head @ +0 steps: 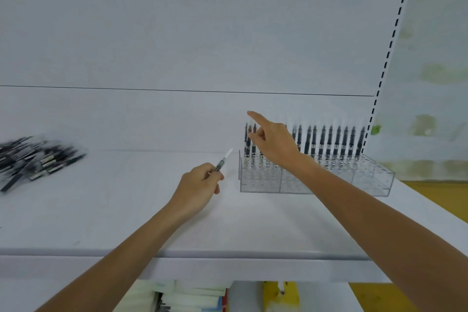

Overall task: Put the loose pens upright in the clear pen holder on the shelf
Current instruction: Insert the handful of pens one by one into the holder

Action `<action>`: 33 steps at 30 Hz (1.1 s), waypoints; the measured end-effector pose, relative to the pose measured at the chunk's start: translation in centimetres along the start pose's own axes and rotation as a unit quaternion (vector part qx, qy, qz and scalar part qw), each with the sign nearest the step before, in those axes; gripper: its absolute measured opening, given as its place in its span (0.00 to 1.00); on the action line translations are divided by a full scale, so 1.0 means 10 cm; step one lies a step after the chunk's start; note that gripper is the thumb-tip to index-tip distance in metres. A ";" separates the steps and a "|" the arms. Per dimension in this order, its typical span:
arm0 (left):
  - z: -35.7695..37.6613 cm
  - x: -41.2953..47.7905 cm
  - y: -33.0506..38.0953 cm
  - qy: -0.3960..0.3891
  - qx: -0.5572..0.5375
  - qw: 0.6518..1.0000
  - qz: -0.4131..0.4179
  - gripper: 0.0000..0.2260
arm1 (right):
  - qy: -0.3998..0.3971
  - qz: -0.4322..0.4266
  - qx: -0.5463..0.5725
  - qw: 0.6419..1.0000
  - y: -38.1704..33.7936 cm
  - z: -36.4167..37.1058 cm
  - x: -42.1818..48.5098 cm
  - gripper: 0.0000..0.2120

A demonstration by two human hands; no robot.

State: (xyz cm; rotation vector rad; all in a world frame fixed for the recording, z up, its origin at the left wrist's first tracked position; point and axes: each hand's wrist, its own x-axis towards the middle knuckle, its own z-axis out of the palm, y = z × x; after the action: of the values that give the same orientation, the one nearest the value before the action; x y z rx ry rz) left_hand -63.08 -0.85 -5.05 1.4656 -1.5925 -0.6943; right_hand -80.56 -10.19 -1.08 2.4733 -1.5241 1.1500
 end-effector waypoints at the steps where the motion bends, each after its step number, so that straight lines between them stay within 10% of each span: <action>1: 0.01 -0.01 0.01 0.002 -0.004 1.000 0.009 0.09 | 0.016 0.000 -0.003 1.000 0.00 0.00 -0.04 0.25; 5: 0.06 0.01 0.08 0.020 -0.053 0.998 0.035 0.08 | 0.090 -0.011 0.039 0.995 -0.16 -0.05 -0.21 0.17; 12: 0.25 0.04 0.28 0.022 -0.110 0.990 0.085 0.08 | -0.051 0.066 0.296 0.952 -0.48 -0.16 -0.42 0.15; 17: 0.25 0.03 0.16 -0.016 0.026 0.990 0.136 0.05 | 0.080 0.162 0.509 0.841 -0.36 -0.43 -0.27 0.20; 22: 0.27 -0.09 -0.14 -0.015 0.279 0.937 0.211 0.12 | 0.212 0.085 0.344 0.911 -0.06 -0.54 -0.04 0.19; 33: 0.29 -0.10 -0.20 -0.051 0.306 0.929 0.204 0.11 | 0.157 -0.045 0.185 0.969 0.08 -0.19 0.03 0.21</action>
State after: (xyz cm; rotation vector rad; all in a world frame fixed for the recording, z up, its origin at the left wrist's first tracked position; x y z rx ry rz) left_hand -64.62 -0.64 -8.34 1.4471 -2.2365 -0.0180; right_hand -82.24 -10.08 0.21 2.3690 -1.1899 1.8465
